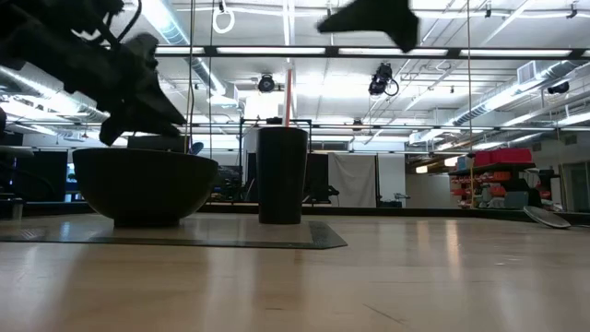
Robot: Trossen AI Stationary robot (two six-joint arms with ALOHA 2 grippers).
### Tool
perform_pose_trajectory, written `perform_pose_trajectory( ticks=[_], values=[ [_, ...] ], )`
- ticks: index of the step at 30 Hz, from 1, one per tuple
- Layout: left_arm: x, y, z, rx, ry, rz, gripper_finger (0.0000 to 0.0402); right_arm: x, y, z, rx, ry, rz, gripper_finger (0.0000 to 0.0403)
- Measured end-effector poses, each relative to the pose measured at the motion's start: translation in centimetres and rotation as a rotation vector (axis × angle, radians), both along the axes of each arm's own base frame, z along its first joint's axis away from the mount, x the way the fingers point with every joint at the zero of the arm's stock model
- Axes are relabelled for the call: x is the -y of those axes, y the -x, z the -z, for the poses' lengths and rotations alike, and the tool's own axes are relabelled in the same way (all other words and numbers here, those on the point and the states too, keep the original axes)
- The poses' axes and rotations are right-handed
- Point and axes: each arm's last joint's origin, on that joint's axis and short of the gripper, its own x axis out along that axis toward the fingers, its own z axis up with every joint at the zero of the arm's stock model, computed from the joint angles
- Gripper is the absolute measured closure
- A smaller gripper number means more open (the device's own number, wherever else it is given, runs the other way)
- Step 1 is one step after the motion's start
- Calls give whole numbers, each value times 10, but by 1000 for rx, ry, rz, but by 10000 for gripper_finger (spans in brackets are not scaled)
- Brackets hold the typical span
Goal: Pick & Place Utensil
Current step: Put the spoon into the black bowl on the table mat
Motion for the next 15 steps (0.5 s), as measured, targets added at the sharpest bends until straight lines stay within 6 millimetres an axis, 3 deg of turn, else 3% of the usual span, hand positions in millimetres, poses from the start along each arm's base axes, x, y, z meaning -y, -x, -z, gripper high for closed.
perform_pose_trajectory(
  ticks=[7,15],
  values=[
    [11,12,-21,158,30,156,280,28,54,-2,-370,-56,196,183],
    [33,15,-36,291,-30,347,280,78,105,23,-868,-162,643,183]
  ],
)
